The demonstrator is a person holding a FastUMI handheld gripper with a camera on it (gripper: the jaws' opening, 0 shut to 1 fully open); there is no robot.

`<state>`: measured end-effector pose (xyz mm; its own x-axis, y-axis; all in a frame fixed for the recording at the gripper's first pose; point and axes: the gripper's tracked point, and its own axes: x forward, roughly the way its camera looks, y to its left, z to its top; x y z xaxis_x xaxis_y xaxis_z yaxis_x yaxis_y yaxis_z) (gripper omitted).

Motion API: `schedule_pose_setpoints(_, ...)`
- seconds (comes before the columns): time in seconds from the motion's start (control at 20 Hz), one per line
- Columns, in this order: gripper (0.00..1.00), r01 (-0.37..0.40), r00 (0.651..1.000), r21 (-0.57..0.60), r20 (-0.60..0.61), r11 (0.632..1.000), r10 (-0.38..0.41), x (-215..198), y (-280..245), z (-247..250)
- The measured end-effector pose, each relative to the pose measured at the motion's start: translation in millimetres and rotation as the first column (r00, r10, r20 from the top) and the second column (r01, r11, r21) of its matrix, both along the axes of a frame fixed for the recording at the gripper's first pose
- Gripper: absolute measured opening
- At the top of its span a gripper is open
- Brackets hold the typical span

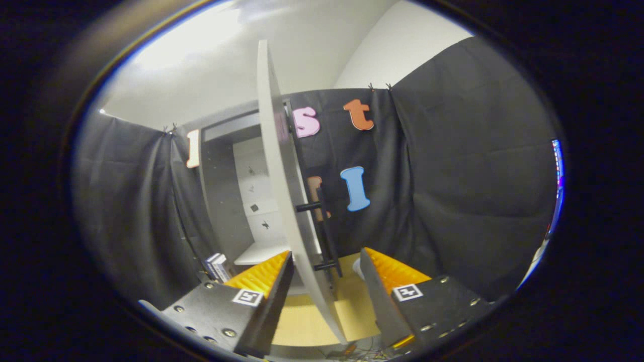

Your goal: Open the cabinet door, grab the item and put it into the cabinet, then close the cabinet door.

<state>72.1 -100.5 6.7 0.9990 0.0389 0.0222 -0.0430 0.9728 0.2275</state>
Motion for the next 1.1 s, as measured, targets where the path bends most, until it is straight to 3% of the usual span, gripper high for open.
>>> schedule_pose_setpoints(0.1,0.96,-0.038,0.999,0.031,0.017,0.999,0.037,-9,25,4)
schedule_pose_setpoints(0.35,0.97,-0.117,0.993,0.001,0.014,0.993,0.117,-8,94,-6)
schedule_pose_setpoints(0.55,0.97,-0.194,0.981,-0.122,-0.054,0.973,0.189,16,164,-45)
schedule_pose_setpoints(0.85,0.98,-0.363,0.912,-0.117,-0.249,0.925,0.326,60,263,-145)
schedule_pose_setpoints(1.1,0.98,-0.398,0.861,-0.096,-0.382,0.912,0.336,98,304,-236)
